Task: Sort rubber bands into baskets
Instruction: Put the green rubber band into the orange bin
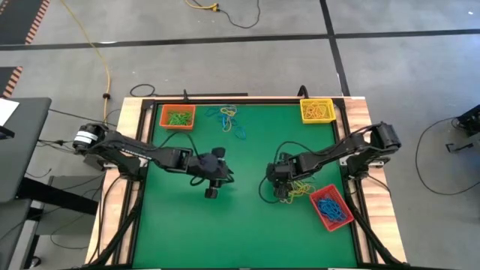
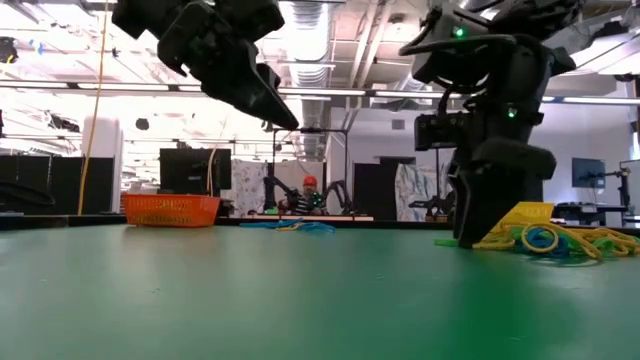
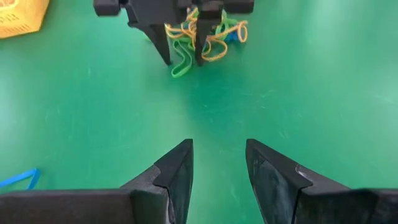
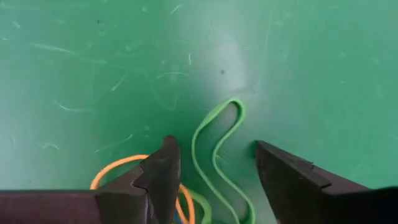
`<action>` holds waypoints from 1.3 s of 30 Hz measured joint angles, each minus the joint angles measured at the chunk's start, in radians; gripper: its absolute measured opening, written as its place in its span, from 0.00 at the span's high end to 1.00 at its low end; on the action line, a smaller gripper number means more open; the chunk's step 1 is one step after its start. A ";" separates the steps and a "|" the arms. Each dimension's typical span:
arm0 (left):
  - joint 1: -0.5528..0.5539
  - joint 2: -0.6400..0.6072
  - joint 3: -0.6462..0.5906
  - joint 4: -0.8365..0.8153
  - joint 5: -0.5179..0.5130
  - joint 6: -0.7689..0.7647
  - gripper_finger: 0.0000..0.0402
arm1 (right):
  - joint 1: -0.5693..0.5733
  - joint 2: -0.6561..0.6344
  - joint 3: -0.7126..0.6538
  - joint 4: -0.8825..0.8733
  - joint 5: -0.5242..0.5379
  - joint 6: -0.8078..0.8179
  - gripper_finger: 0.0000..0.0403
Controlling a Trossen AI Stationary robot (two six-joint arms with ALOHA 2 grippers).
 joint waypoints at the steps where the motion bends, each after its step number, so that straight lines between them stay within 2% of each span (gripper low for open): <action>1: 0.000 0.000 -0.012 0.023 0.000 -0.005 0.66 | -0.002 0.009 0.001 0.002 0.001 0.000 0.41; 5: 0.000 0.000 -0.061 0.082 0.002 -0.024 0.66 | -0.014 0.030 0.003 0.006 0.010 0.007 0.44; 8: 0.000 0.000 -0.085 0.122 0.005 -0.034 0.66 | -0.024 0.026 0.003 0.011 0.009 0.007 0.51; 14: 0.000 0.000 -0.118 0.191 0.005 -0.046 0.66 | -0.040 0.027 0.001 0.021 -0.031 -0.035 0.75; 19: 0.000 0.000 -0.122 0.229 0.003 -0.048 0.66 | -0.028 0.028 0.005 0.036 -0.021 -0.093 0.96; 27: 0.001 0.000 -0.122 0.318 -0.021 -0.035 0.66 | 0.000 -0.031 0.042 0.130 0.003 -0.171 0.96; 39: 0.001 0.001 -0.122 0.438 -0.048 -0.025 0.66 | 0.045 -0.183 0.046 0.404 0.022 -0.327 0.97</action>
